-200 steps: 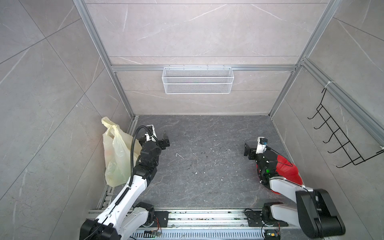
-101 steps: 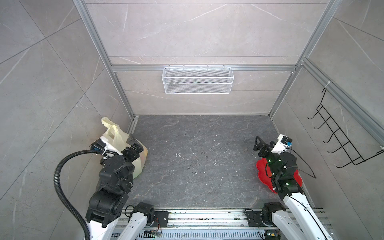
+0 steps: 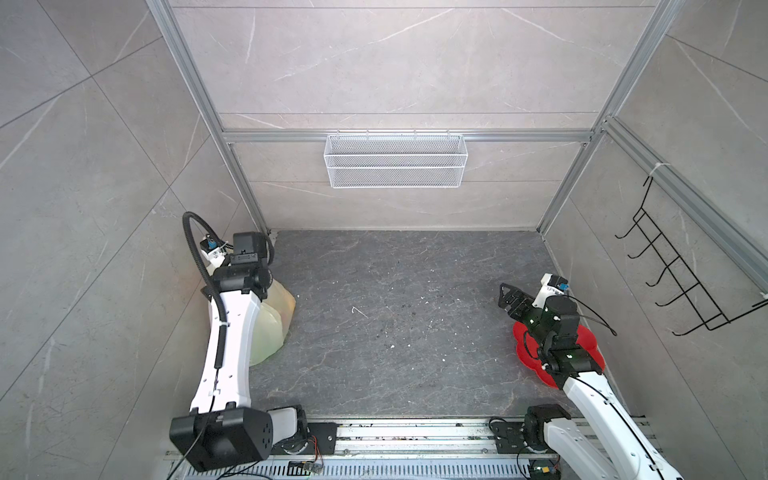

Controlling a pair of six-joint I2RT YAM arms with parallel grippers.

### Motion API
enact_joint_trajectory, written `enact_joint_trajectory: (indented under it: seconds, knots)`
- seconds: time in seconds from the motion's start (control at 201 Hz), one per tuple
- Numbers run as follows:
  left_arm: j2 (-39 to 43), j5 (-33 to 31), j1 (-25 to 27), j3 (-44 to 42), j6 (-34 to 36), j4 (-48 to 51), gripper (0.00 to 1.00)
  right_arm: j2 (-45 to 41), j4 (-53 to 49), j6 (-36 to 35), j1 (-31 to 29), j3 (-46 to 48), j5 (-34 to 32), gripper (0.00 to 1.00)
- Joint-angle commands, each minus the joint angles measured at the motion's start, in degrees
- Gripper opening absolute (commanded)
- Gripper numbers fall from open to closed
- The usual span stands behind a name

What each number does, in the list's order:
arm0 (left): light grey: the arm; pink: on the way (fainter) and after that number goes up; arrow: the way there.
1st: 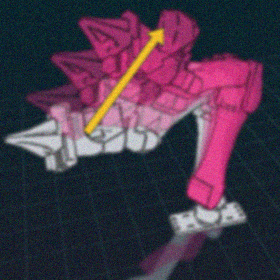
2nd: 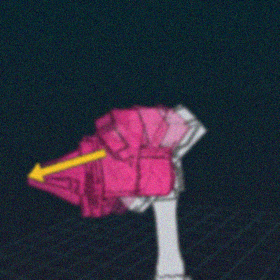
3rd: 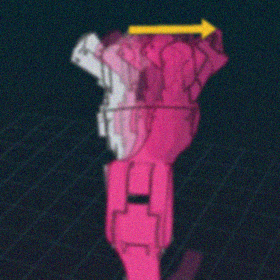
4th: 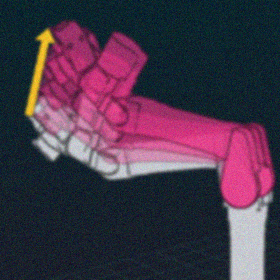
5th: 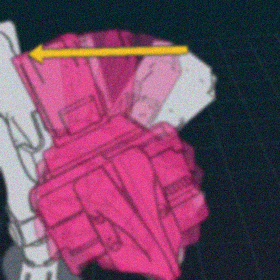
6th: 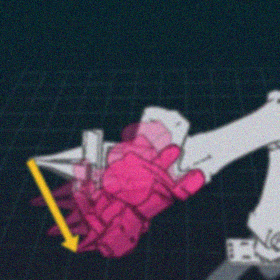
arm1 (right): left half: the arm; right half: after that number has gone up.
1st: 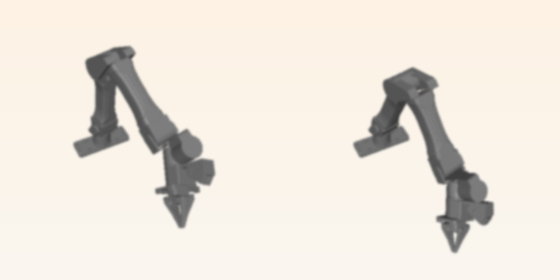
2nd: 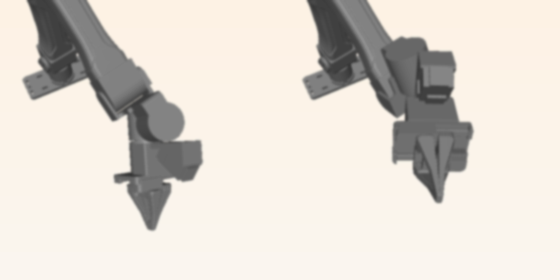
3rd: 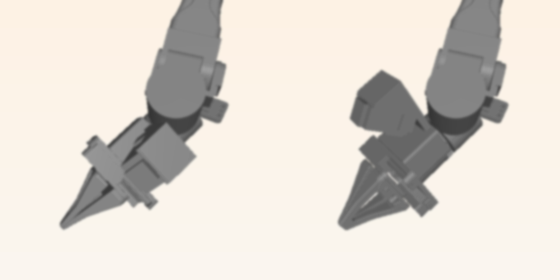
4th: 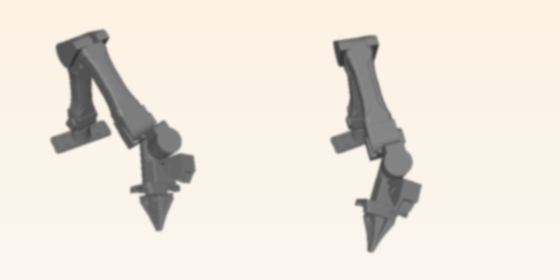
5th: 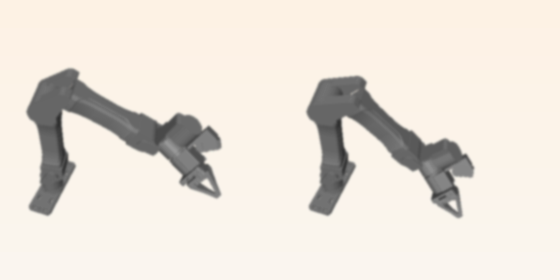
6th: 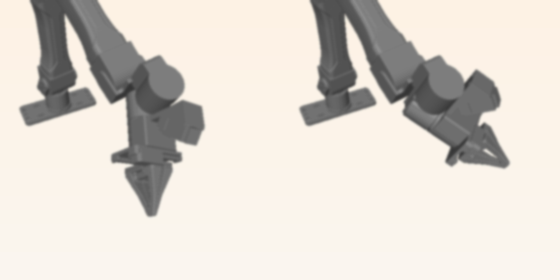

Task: Take the fake fruits out of the plastic bag
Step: 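Grasp the yellow plastic bag's handle with the left gripper, then lift and carry the bag to the table centre with the left gripper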

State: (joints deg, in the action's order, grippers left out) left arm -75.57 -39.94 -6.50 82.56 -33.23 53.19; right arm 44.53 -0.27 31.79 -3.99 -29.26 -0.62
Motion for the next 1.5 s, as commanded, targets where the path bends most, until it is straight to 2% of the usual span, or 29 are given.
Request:
enact_joint_trajectory:
  seconds: [0.0, 0.129, 0.204, 0.433, 0.543, 0.603, 0.757, 0.802, 0.961, 1.046, 1.23, 1.399, 1.499]
  knots:
    - [-2.22, -0.83, -0.90, 3.58, -2.91, -0.28, 1.00, -1.55, -0.53, 1.13, -0.08, 0.76, -0.02, 1.00]
    - [-6.39, -3.01, -1.21, 4.73, -4.33, -2.05, 1.00, -1.03, -0.68, 0.83, -0.08, 0.48, 0.79, 1.00]
    - [-8.19, -2.85, -1.94, 5.11, -5.05, -2.99, 0.92, -0.77, -0.73, 0.82, -0.05, 0.37, 1.14, 1.00]
    - [-8.63, 2.61, -4.69, 3.11, -7.15, -7.84, 0.46, -0.76, -0.71, 0.68, -0.02, 0.31, 1.24, 1.00]
    - [-7.85, 6.76, -5.09, 2.85, -7.23, -9.08, 0.12, -0.26, -0.74, 0.57, -0.06, 0.32, 1.16, 1.00]
    - [-6.79, 9.53, -5.03, 2.21, -6.93, -9.90, 0.00, -0.02, -0.61, 0.55, -0.05, 0.27, 1.23, 1.00]
    - [-2.22, 20.51, -3.52, -2.67, -8.41, -13.44, 0.00, 0.55, -0.34, 0.73, -0.05, 0.50, 1.41, 1.00]
    - [-0.61, 22.02, -1.94, -4.14, -8.38, -14.56, 0.00, 0.64, -0.34, 0.74, -0.05, 0.46, 1.46, 1.00]
    - [3.49, 20.27, 7.71, -6.96, -7.47, -16.26, 0.00, 1.41, -4.15, 0.56, -0.05, -0.42, 1.44, 1.00]
    - [4.58, 18.16, 14.69, -7.15, -7.20, -16.56, 0.00, 2.37, -6.83, 0.75, -0.08, -1.35, 2.98, 1.00]
    - [2.88, 18.41, 28.58, -4.89, -4.65, -18.33, 0.00, 2.40, -10.25, 2.51, -0.12, -1.87, 7.69, 1.00]
    - [0.82, 16.66, 37.74, -3.04, -6.94, -19.58, 0.00, 2.22, -12.85, 3.28, -1.00, -3.29, 13.42, 1.00]
    - [-0.72, 17.72, 42.11, -2.94, -9.97, -22.87, 0.00, 1.87, -14.36, 2.57, -4.27, -4.82, 13.53, 1.00]
